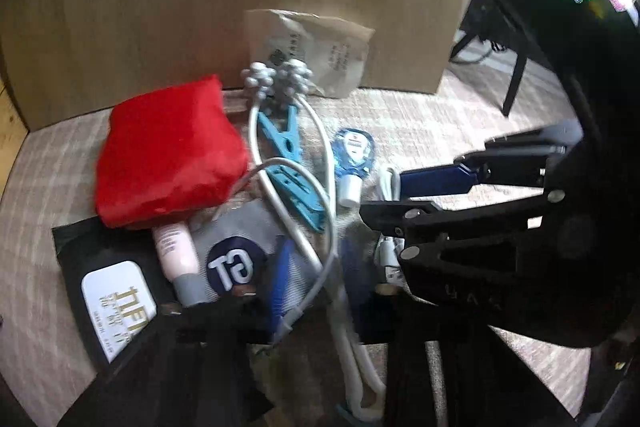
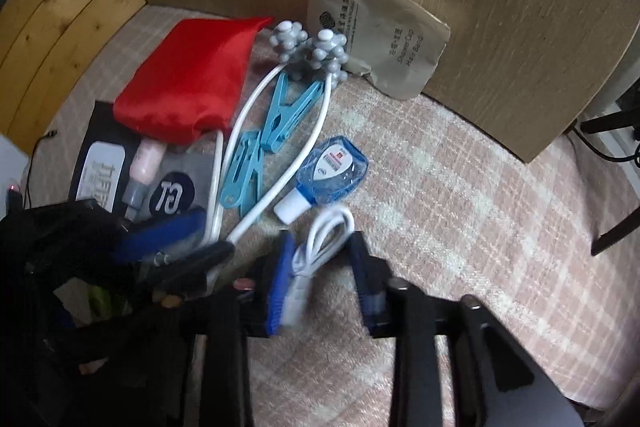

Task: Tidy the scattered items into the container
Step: 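Grasp the white USB cable with the left tool while the right tool grasps a cable, then carry the cables to the black tray and open both tools, then move both tools back to the bead-ended white cable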

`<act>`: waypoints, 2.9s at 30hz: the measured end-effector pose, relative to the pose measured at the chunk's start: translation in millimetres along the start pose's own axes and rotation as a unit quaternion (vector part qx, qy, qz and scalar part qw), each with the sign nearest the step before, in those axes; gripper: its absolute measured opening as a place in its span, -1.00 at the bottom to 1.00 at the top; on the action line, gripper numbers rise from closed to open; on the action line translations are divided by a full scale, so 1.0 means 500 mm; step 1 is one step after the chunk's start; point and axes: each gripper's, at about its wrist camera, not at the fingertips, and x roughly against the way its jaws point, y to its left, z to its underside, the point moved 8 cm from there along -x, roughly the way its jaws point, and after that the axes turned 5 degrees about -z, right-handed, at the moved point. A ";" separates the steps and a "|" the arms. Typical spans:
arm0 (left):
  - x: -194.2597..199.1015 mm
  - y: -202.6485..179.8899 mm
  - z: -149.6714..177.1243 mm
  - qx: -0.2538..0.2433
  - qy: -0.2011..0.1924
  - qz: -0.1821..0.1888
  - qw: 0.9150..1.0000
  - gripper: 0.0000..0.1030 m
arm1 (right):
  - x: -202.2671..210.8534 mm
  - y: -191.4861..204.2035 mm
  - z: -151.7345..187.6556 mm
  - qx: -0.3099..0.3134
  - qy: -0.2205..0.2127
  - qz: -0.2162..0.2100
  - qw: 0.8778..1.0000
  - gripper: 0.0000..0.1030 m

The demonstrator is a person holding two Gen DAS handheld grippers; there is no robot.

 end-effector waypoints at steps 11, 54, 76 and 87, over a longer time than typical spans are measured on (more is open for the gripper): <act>0.071 0.033 -0.013 0.066 -0.033 0.056 0.996 -0.92 | 0.066 -0.051 0.044 -0.041 -0.037 -0.028 0.998 -0.72; 0.480 -0.670 0.058 -0.211 -0.120 0.293 0.925 -0.93 | 0.719 -0.392 0.845 -0.340 -0.221 0.117 0.906 -0.82; 0.469 -0.737 0.056 -0.239 -0.125 0.264 0.926 -0.07 | 0.698 -0.455 0.845 -0.381 -0.245 0.118 0.884 0.21; 0.432 -0.518 0.085 -0.156 -0.114 0.177 0.965 -0.07 | 0.654 -0.336 0.696 -0.286 -0.254 0.077 0.921 0.24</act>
